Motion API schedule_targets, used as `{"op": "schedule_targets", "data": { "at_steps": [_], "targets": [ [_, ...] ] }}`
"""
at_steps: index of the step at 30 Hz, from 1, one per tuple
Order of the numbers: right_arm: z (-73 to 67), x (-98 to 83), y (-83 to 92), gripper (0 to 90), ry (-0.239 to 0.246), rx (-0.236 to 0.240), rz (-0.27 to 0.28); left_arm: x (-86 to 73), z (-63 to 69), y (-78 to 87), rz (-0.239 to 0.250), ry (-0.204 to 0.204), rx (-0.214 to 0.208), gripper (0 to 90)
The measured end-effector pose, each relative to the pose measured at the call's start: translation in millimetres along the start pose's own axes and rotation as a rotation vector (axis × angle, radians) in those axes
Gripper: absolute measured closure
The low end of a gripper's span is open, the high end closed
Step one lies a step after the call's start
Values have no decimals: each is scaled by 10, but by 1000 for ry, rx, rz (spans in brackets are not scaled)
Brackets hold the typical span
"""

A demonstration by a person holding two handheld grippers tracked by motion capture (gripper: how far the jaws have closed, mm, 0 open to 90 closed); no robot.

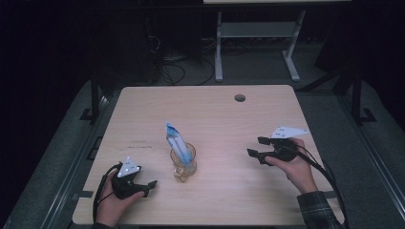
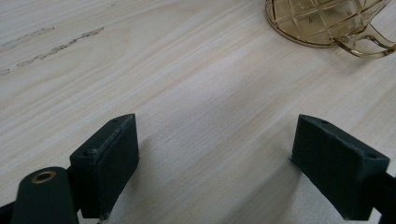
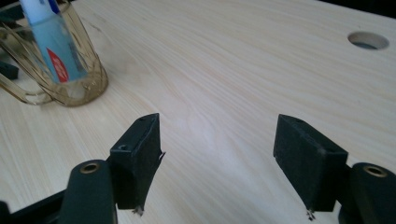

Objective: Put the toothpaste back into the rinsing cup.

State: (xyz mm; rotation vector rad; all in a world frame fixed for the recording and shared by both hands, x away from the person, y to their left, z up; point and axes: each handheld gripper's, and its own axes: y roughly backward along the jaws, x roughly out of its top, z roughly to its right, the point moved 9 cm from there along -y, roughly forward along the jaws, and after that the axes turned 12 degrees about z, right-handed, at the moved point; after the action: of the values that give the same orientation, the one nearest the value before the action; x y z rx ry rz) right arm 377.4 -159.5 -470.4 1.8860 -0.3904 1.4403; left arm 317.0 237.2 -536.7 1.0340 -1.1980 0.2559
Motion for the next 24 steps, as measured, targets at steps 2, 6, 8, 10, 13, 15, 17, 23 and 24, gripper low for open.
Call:
{"op": "schedule_targets", "data": {
  "at_steps": [2, 6, 8, 10, 13, 15, 17, 23, 24],
  "targets": [
    [37, -53, 37, 313, -6, -12, -8, 0, 0, 0, 0, 0, 0, 139],
    [88, -150, 116, 309, -15, -30, -17, 0, 0, 0, 0, 0, 0, 139],
    [103, -199, 148, 305, -17, -38, -23, 0, 0, 1, -1, 0, 0, 139],
    [118, -257, 174, 296, -18, -47, -30, 0, 0, 1, -1, 0, 0, 138],
    [136, -369, 208, 283, -18, -64, -53, -1, 0, 1, -2, -1, 0, 138],
    [148, -449, 231, 257, -18, -79, -71, 0, 1, -1, 1, 0, 0, 138],
    [157, -523, 261, 242, -22, -91, -91, 0, 1, -1, 1, 0, 0, 138],
    [209, -674, 374, 201, -43, -141, -116, 0, 0, -2, 2, -1, 1, 138],
    [220, -696, 394, 200, -44, -148, -119, 0, 0, -2, 2, -1, 0, 138]
  ]
}}
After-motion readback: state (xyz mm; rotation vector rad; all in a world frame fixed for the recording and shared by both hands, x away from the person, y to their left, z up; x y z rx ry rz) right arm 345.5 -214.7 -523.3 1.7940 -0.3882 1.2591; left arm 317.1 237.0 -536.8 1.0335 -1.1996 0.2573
